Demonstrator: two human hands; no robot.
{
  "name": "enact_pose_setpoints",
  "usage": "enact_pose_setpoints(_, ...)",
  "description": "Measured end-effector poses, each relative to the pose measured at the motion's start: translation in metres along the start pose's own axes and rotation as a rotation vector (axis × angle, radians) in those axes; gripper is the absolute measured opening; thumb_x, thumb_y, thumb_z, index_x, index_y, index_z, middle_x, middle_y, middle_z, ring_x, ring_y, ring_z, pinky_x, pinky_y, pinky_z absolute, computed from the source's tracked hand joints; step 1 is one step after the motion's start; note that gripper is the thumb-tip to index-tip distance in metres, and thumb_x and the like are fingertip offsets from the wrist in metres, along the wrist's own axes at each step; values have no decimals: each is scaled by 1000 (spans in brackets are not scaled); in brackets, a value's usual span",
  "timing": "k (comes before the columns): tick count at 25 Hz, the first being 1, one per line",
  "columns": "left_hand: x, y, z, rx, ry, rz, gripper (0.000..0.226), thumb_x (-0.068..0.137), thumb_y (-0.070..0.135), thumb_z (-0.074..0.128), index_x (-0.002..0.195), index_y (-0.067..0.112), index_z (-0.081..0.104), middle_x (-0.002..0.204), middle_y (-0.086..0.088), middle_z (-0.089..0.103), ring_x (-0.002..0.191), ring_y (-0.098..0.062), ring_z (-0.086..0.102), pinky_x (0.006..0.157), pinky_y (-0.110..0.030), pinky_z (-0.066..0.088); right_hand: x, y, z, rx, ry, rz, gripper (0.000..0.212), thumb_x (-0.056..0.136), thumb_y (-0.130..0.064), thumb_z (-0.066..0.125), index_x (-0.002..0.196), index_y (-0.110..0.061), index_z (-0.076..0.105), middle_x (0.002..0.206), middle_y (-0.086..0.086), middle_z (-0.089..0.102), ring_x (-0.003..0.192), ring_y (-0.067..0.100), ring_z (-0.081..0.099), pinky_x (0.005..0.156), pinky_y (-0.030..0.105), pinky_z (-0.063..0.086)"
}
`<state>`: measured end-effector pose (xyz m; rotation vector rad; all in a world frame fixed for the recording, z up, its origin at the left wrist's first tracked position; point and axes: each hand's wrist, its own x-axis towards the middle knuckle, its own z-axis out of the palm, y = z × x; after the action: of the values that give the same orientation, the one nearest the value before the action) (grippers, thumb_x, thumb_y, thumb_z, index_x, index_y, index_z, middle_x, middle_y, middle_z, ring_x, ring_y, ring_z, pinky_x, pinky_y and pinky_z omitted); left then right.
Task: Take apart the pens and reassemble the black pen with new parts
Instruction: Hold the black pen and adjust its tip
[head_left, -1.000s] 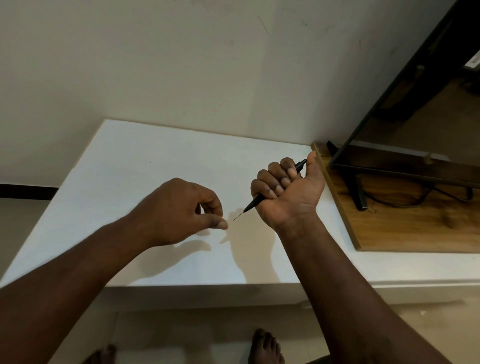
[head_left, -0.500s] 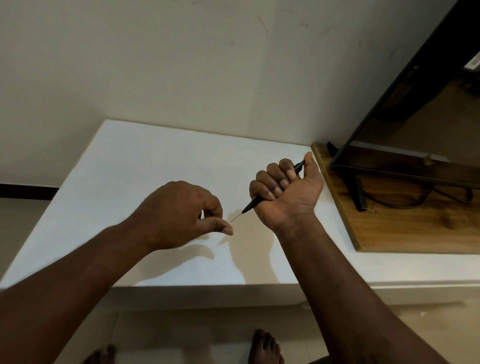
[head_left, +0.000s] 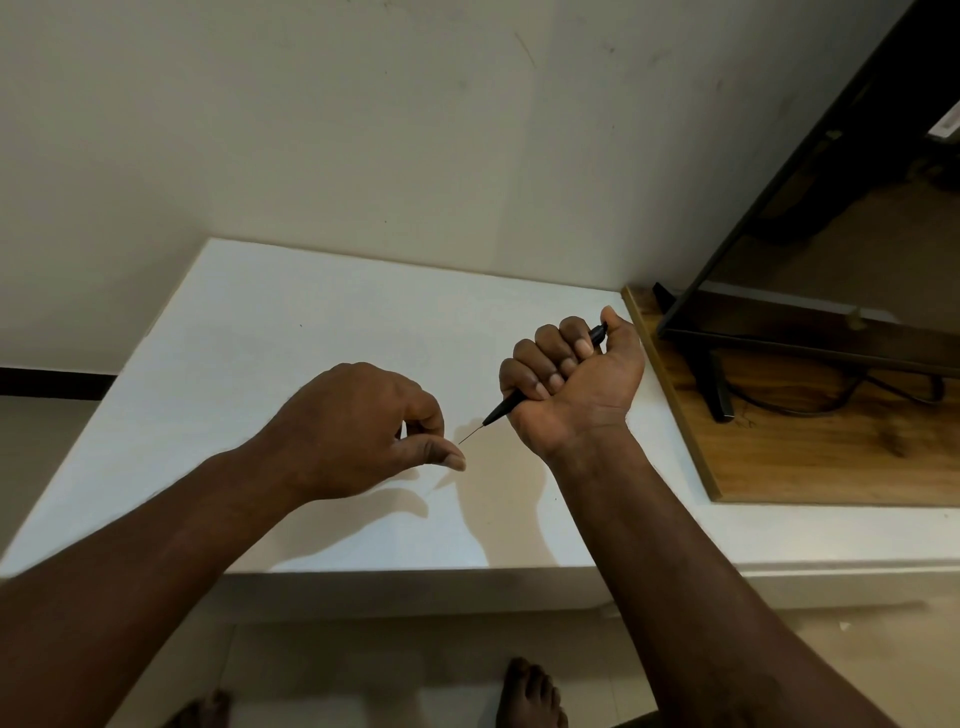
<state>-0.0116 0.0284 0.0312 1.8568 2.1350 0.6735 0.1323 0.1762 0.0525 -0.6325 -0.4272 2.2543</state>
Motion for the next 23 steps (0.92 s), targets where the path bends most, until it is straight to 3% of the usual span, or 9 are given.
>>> enact_pose_setpoints(23, 0, -4, 3, 48, 51, 39, 73, 70, 93, 33, 83, 37, 78, 75, 20, 69, 68, -3, 61, 58, -22, 41, 1, 2, -1, -1, 19, 11, 50, 96, -48, 49, 57, -20, 36, 52, -6, 23, 40, 11, 17, 41, 22, 16)
